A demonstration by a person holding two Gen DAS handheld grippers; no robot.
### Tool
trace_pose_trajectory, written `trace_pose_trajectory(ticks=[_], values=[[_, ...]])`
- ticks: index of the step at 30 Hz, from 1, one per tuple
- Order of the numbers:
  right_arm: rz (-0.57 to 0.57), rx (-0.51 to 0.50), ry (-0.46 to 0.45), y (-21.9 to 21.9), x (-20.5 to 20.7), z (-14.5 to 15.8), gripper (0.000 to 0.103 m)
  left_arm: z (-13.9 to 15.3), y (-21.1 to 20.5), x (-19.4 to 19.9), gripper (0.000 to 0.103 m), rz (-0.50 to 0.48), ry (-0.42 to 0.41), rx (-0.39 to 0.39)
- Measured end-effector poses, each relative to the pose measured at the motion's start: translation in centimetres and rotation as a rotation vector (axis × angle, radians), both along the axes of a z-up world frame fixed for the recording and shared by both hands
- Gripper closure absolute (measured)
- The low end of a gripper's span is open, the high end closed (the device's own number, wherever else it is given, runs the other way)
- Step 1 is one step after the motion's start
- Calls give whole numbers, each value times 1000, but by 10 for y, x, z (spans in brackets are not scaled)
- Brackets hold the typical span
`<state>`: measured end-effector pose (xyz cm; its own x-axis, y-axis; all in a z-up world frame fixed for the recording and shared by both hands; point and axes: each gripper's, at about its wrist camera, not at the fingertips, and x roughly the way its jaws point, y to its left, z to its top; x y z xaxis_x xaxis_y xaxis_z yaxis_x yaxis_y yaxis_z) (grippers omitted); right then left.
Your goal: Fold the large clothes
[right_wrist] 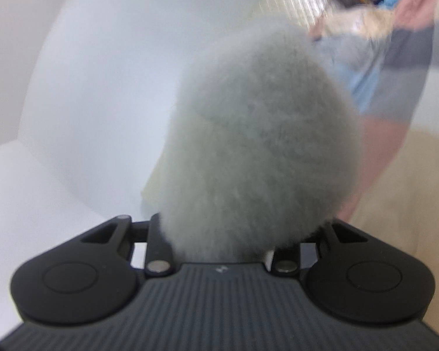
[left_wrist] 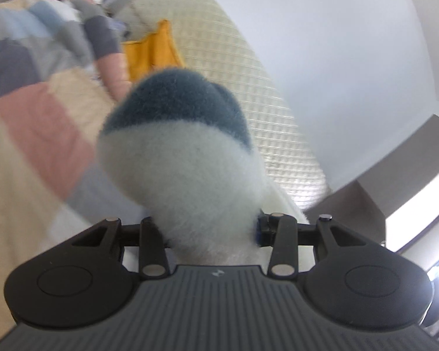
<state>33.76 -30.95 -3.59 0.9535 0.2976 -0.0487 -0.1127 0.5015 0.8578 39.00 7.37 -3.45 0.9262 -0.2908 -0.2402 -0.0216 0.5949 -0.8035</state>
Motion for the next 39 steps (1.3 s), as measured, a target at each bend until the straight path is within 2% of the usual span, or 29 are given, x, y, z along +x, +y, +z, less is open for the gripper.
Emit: trace_pose_trajectory(ticks=[4,8,11,13,18,22,25,29,32,34,36,39], values=[[-46,20,-38,-37,12,22,62,31,-44,33,57,-44,-5,2],[-98,-6,-51,-76,12,33,62,54,-96,62,57,-90,-46,58],[-128,39,-59,-109,18,26,62,54,-131,94,57,-127,-47,64],[-147,33,-47,-124,27,19,62,48,-158,114,57,-141,-32,85],[-187,18,18,-157,54,-13,62,4,-210,172,57,-181,47,93],[-207,49,77,-177,83,-62,62,-46,-231,198,57,-209,87,116],[-217,83,135,-179,84,-105,62,-92,-232,218,57,-235,137,116],[-210,97,237,-178,86,-162,62,-152,-231,235,57,-261,205,172],[-223,99,311,-177,83,-197,62,-199,-226,239,57,-292,286,201],[-220,116,318,-171,72,-216,62,-224,-218,239,56,-296,257,225],[-222,142,296,-167,62,-230,61,-234,-214,236,55,-323,218,232],[-226,181,258,-162,50,-240,60,-242,-206,228,55,-345,213,208]])
